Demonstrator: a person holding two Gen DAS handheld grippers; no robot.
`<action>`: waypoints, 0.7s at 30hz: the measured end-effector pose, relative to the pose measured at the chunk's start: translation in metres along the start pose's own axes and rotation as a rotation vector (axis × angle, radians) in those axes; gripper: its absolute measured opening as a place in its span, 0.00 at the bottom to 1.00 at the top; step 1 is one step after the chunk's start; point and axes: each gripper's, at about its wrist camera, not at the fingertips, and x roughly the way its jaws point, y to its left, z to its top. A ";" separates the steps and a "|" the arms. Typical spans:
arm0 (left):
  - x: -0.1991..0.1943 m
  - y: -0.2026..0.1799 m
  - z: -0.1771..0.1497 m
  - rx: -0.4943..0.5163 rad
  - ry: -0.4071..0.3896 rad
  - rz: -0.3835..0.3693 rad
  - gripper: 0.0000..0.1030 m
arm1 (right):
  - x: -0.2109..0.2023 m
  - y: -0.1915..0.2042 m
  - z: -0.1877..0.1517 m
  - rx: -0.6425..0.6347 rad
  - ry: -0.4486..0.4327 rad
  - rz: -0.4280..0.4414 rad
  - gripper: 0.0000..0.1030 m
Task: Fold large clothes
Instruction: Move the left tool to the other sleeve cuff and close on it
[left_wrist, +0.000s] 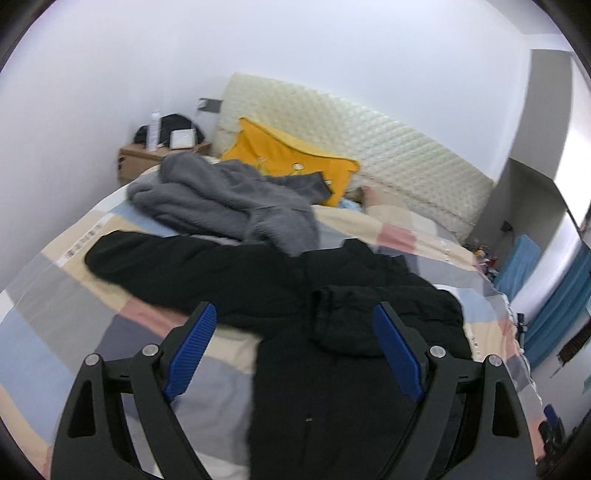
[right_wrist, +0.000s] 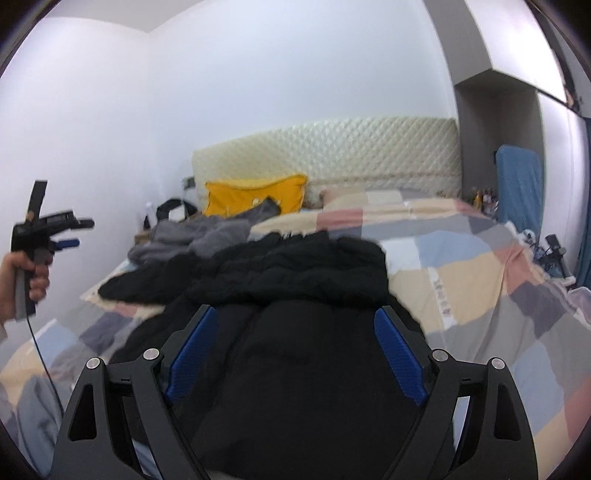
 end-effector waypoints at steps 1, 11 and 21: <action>0.001 0.008 0.002 -0.011 0.004 0.014 0.84 | 0.004 0.000 -0.002 0.000 0.013 0.007 0.84; 0.006 0.110 0.057 -0.068 -0.032 0.262 0.84 | 0.019 0.006 -0.009 -0.011 0.005 -0.018 0.87; 0.032 0.215 0.070 -0.249 0.016 0.257 0.84 | 0.036 0.001 -0.011 0.030 0.037 -0.124 1.00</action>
